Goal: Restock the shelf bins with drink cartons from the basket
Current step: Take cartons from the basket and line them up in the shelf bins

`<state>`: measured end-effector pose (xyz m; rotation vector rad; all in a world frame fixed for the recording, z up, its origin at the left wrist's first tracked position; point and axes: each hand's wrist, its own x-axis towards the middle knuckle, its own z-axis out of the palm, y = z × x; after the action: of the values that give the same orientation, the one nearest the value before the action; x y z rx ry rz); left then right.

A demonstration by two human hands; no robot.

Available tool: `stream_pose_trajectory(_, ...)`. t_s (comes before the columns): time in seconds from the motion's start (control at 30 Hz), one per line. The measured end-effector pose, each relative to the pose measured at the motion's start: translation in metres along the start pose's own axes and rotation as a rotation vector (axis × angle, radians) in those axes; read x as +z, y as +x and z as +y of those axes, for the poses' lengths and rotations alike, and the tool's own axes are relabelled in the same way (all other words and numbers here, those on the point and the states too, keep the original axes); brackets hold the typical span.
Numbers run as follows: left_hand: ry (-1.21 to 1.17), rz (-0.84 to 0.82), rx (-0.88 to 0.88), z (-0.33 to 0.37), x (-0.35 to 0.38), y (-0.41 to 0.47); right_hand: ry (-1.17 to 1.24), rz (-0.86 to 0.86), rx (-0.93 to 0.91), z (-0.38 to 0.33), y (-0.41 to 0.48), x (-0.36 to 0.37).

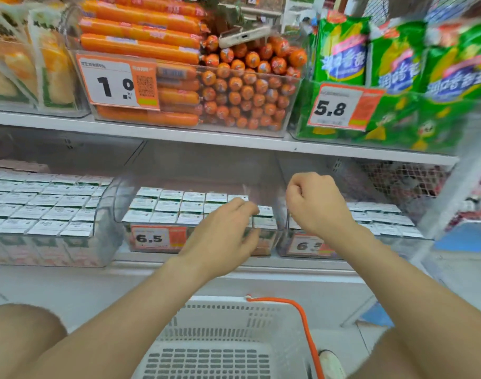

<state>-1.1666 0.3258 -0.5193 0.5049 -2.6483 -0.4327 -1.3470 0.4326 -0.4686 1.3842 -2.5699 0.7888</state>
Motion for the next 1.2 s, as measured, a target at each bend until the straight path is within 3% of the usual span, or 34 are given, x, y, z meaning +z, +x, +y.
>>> stream_pose_trajectory(0.13, -0.046, 0.034, 0.029, 0.027, 0.025, 0.024, -0.173, 0.024, 0.054, 0.062, 0.020, 0.013)
stream_pose_trajectory(0.27, -0.001, 0.059, 0.038, 0.035, 0.043, 0.048, -0.360, -0.067, 0.013, 0.090, 0.043, 0.032)
stream_pose_trajectory(0.5, -0.052, 0.052, 0.015, 0.030, 0.065, 0.061, -0.171, -0.223, 0.047, 0.102, 0.079, 0.056)
stream_pose_trajectory(0.67, -0.045, 0.050, 0.016, 0.026, 0.069, 0.061, -0.154, -0.489, 0.123, 0.097, 0.090, 0.059)
stream_pose_trajectory(0.9, 0.018, 0.083, -0.030, 0.027, 0.069, 0.059, -0.117, -0.565, 0.030, 0.101, 0.097, 0.049)
stream_pose_trajectory(1.07, 0.017, 0.082, -0.024, 0.026, 0.069, 0.057, -0.109, -0.502, -0.028, 0.101, 0.080, 0.054)
stream_pose_trajectory(1.2, 0.087, 0.154, 0.020, 0.031, 0.070, 0.054, -0.076, -0.243, -0.034, 0.116, 0.074, 0.035)
